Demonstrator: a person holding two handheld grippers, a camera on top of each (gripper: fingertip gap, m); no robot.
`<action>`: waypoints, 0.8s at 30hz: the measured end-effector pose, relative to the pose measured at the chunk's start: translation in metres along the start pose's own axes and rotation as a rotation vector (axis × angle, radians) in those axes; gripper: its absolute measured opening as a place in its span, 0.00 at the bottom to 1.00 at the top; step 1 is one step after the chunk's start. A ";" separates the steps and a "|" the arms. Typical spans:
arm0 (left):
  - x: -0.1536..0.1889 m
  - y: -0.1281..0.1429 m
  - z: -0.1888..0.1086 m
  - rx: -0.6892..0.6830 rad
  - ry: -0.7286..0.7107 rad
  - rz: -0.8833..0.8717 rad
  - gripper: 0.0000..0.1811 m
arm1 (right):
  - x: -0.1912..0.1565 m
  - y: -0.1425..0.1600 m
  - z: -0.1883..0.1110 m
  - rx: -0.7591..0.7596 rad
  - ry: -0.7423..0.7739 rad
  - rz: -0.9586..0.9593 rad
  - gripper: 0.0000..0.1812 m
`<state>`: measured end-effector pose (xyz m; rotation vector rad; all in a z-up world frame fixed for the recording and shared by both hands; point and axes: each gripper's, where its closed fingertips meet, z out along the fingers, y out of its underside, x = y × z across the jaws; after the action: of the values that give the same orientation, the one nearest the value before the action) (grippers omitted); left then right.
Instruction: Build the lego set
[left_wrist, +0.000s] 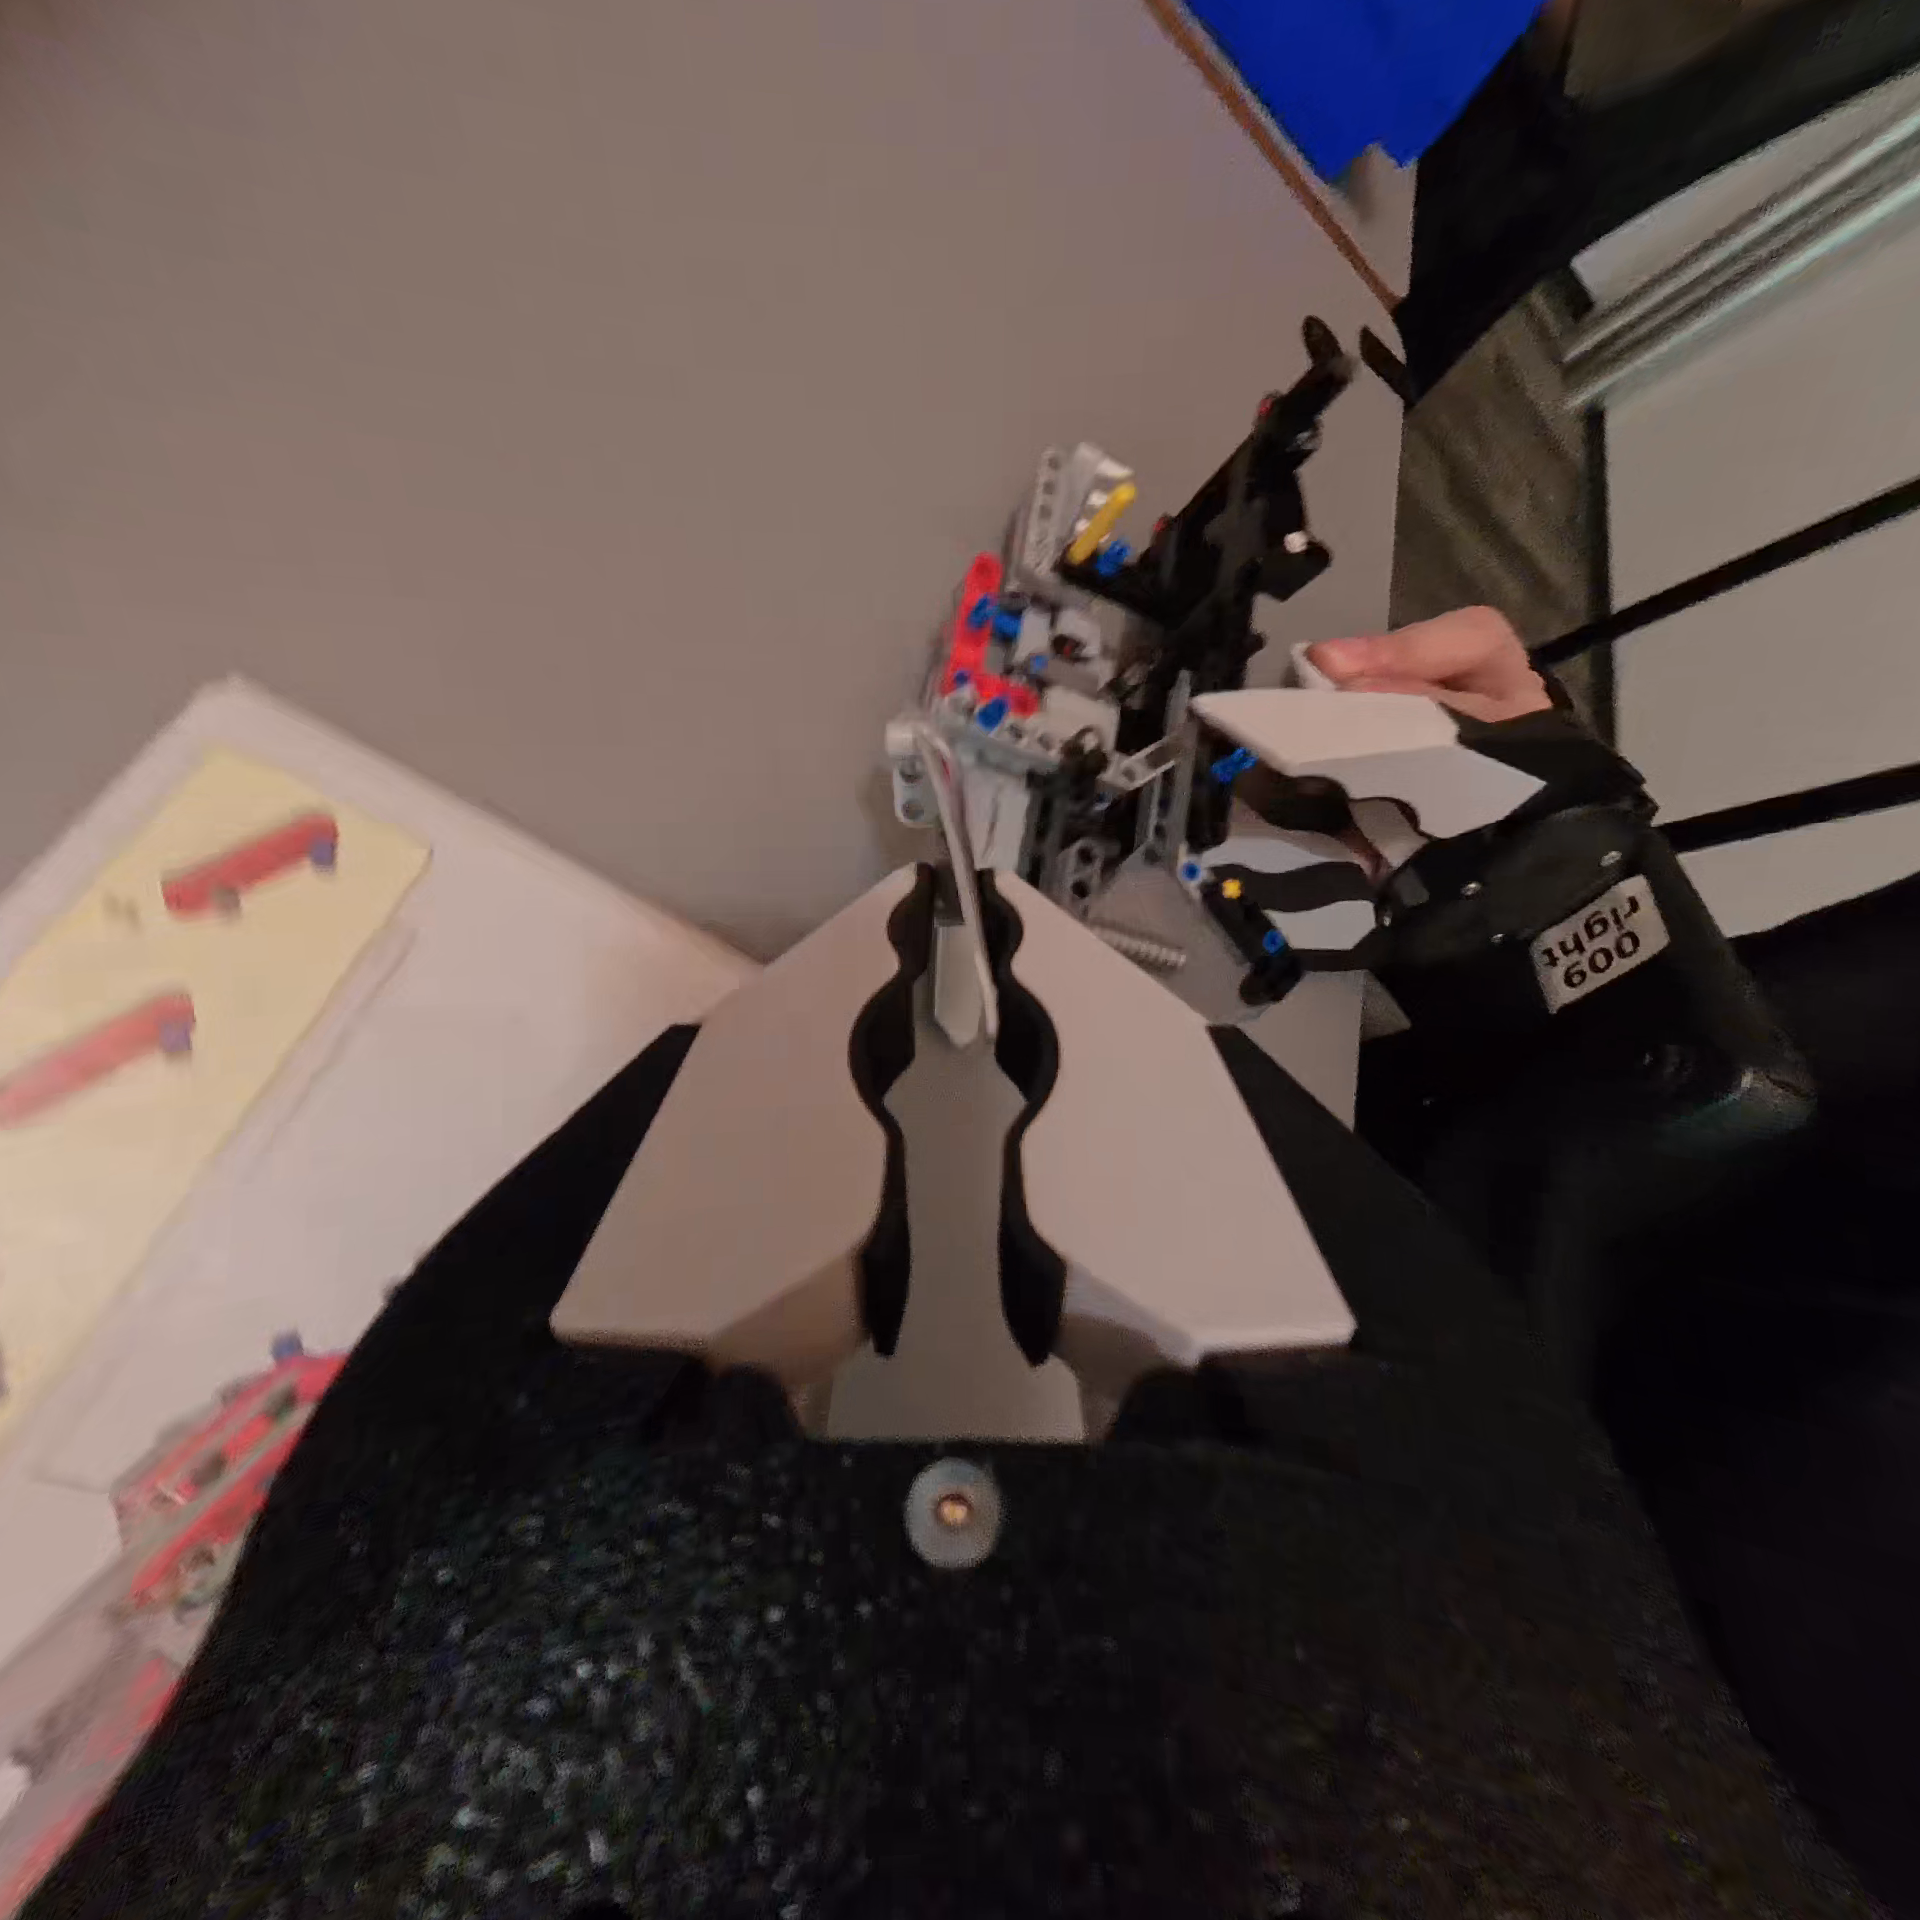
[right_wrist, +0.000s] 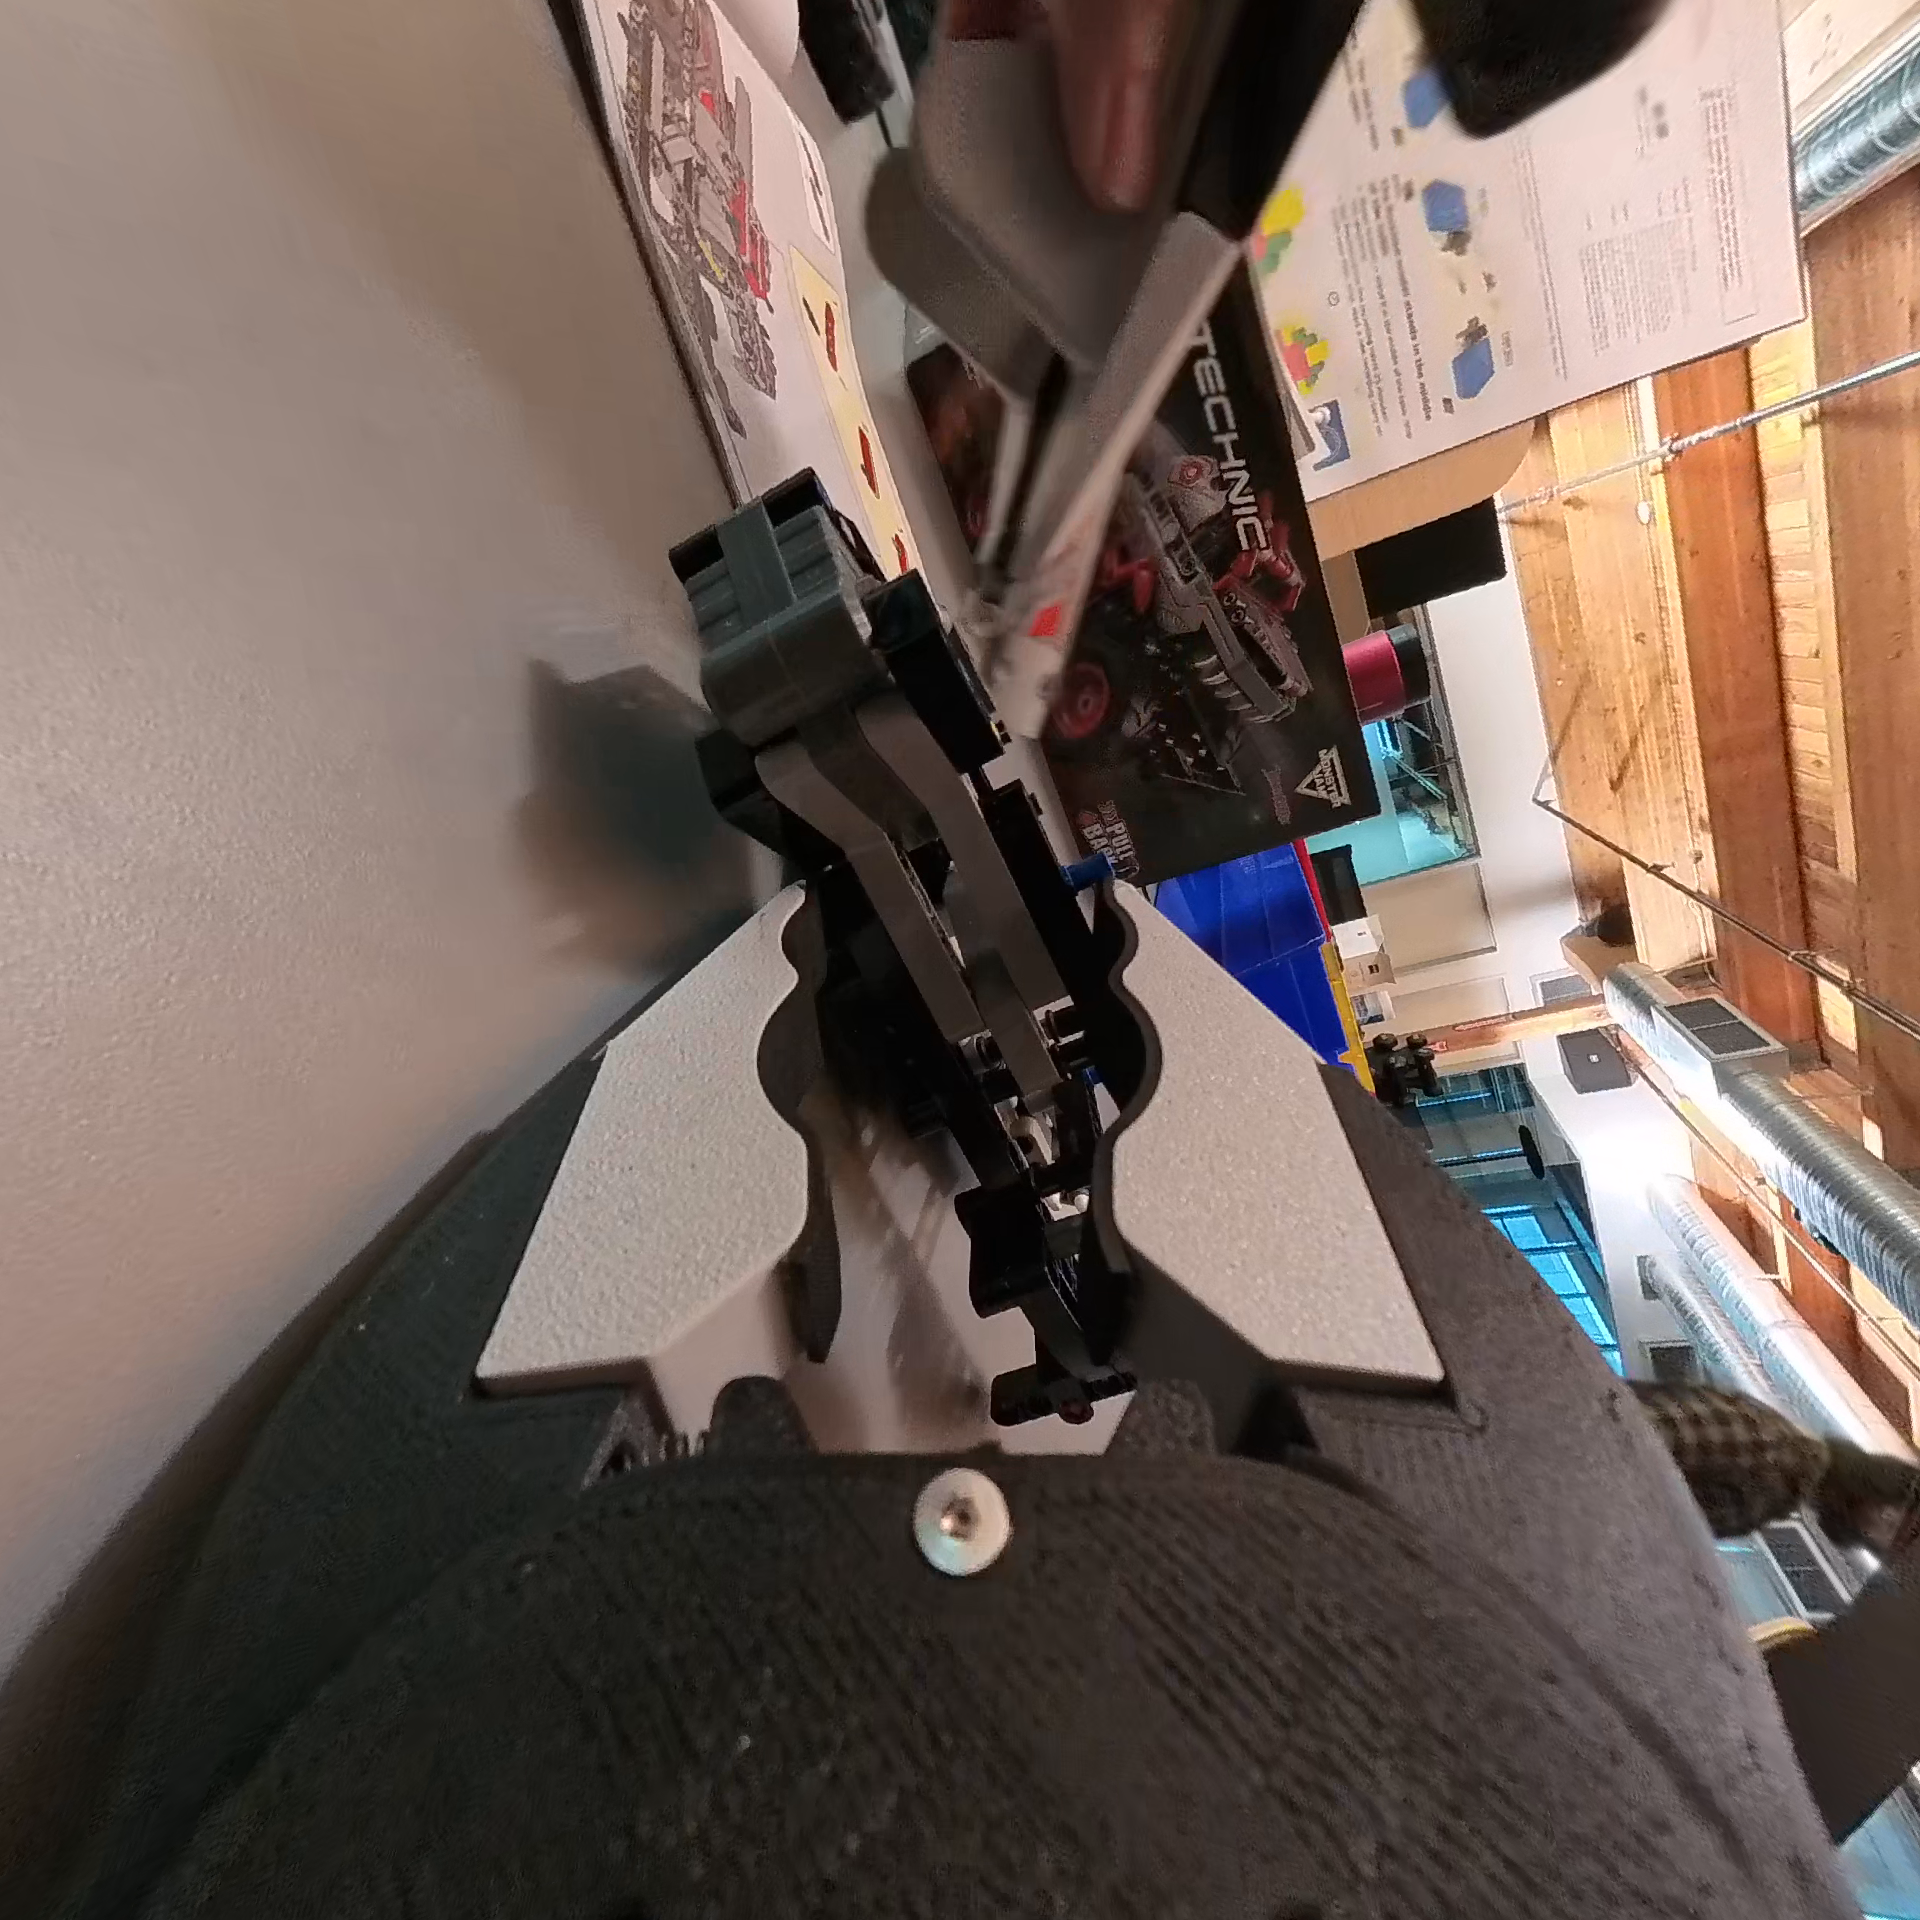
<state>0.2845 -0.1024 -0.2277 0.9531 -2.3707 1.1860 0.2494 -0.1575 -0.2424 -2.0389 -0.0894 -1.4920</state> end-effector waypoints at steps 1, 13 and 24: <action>-0.005 0.008 0.000 -0.013 0.011 -0.048 0.04 | 0.000 0.000 0.000 0.000 0.000 0.001 0.28; -0.066 0.070 -0.050 -0.418 -0.538 0.303 0.24 | 0.000 0.000 0.000 0.001 -0.001 0.002 0.28; -0.056 0.040 -0.012 -0.493 -0.235 0.614 0.21 | 0.001 0.000 0.000 0.001 0.000 0.004 0.28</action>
<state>0.2978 -0.0519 -0.2739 0.2096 -3.0581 0.5997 0.2499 -0.1575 -0.2419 -2.0369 -0.0864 -1.4898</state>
